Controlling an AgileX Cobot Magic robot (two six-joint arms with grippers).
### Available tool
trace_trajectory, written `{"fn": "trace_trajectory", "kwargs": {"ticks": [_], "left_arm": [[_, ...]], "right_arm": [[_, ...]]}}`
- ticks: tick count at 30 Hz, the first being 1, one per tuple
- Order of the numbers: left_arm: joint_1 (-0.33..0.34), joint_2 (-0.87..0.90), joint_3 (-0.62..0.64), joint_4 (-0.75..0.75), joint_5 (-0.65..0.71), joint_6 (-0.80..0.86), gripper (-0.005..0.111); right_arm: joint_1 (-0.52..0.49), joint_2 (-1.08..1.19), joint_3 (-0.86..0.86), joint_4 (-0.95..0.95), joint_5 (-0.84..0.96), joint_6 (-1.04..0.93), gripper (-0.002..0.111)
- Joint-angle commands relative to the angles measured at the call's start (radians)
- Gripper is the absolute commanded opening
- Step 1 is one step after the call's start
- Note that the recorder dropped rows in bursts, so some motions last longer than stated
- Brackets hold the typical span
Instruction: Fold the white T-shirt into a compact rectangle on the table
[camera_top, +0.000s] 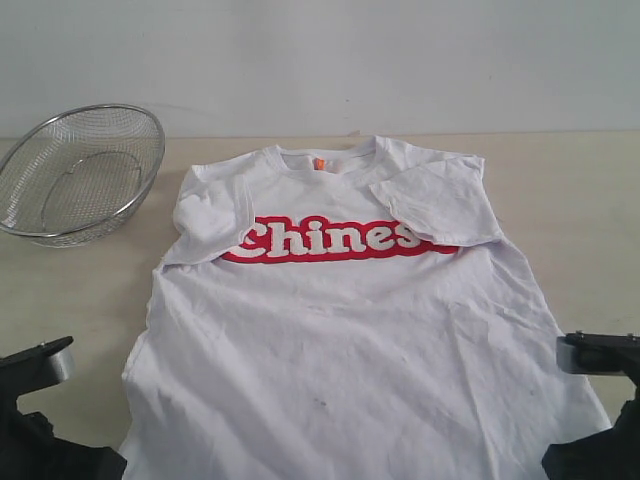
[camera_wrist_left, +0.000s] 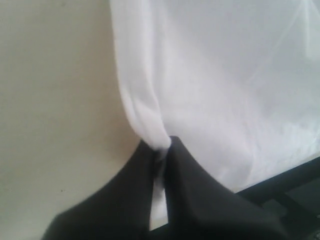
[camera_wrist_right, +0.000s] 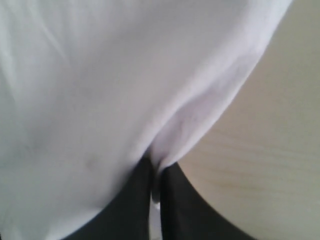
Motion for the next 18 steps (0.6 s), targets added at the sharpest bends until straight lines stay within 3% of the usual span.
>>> {"fn": "trace_trajectory", "kwargs": {"ticks": [1,18], "left_arm": [[-0.001,-0.036,0.002,-0.007,0.016,-0.006,0.004],[-0.001,-0.249,0.002,-0.008,0.061,-0.032,0.004]], "right_arm": [[-0.003,-0.094,-0.004,0.007,0.032,-0.021,0.0],[-0.003,-0.336,-0.007,0.05,0.041,-0.067,0.0]]}}
